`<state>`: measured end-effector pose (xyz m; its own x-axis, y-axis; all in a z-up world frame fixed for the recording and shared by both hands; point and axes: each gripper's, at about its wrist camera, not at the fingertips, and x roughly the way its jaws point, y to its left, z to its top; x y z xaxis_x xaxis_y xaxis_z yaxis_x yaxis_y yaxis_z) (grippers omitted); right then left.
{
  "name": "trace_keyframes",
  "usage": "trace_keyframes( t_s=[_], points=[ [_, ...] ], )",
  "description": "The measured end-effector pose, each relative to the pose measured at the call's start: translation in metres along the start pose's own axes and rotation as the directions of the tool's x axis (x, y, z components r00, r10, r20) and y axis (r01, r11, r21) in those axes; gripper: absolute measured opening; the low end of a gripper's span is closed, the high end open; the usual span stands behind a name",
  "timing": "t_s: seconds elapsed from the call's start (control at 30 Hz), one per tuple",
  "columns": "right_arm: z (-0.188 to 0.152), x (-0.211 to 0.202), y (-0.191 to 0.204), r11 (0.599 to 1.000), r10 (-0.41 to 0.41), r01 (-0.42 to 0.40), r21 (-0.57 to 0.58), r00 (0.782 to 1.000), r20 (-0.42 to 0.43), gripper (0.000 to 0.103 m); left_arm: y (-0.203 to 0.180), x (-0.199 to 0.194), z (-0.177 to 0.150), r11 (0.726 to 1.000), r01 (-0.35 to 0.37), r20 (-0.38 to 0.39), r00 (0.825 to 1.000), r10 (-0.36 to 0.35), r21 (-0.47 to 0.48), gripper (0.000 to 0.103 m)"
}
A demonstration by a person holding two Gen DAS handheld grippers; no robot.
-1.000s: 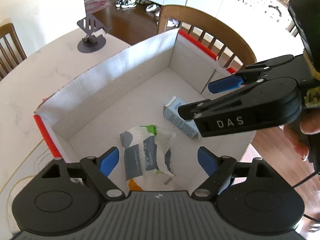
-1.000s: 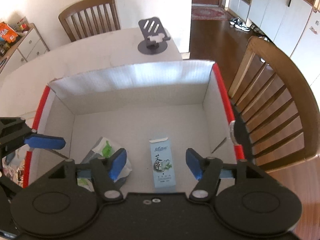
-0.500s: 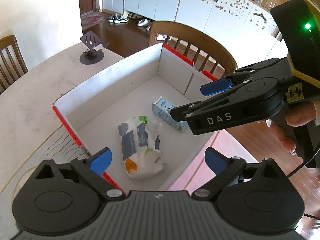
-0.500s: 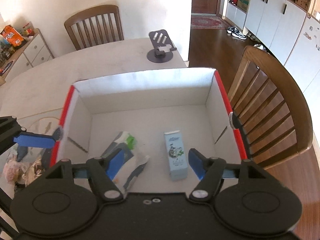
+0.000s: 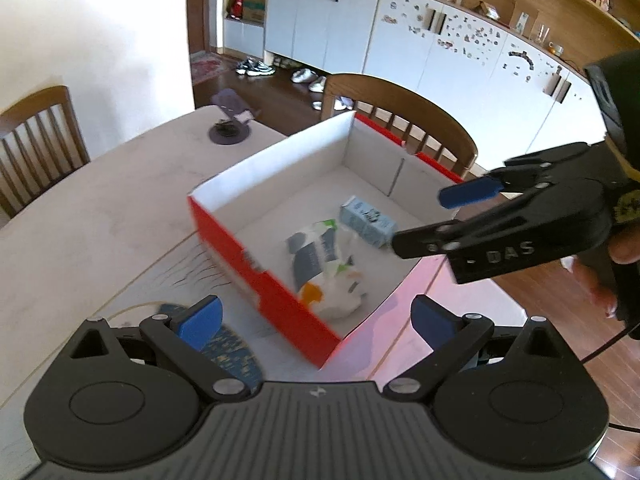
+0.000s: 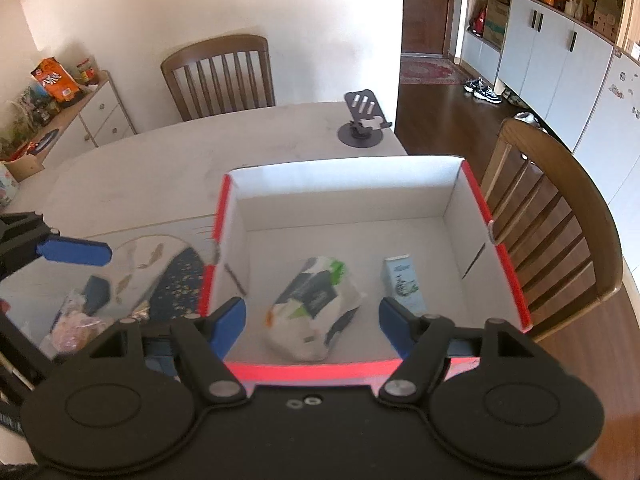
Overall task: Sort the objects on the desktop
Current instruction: 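Withdraw both tools from the box back over the snack pile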
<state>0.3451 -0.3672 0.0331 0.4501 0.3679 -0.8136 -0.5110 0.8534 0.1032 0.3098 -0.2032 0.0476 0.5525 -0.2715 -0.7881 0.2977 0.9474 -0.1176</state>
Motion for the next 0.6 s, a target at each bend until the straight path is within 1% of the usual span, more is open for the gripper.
trace_keyframes(
  t_s=[0.2, 0.33, 0.53, 0.6],
  points=[
    [-0.015, -0.008, 0.026, 1.000, 0.013, -0.013, 0.007, 1.000, 0.011, 0.073, 0.024, -0.024, -0.023, 1.000, -0.021, 0.014, 1.000, 0.021, -0.020, 0.101],
    [-0.026, -0.012, 0.048, 1.000, 0.029, -0.029, -0.002, 0.999, 0.012, 0.073, 0.035, -0.040, -0.039, 0.999, -0.012, 0.026, 1.000, 0.013, -0.029, 0.101],
    [-0.045, -0.012, 0.080, 0.999, 0.043, -0.043, -0.020, 0.999, -0.009, 0.073, 0.051, -0.059, -0.067, 1.000, -0.011, 0.028, 1.000, 0.011, -0.018, 0.101],
    [-0.051, -0.011, 0.090, 0.999, 0.047, -0.047, -0.024, 0.999, -0.016, 0.073, 0.055, -0.065, -0.077, 1.000, -0.020, 0.032, 0.999, 0.021, -0.015, 0.101]
  ],
)
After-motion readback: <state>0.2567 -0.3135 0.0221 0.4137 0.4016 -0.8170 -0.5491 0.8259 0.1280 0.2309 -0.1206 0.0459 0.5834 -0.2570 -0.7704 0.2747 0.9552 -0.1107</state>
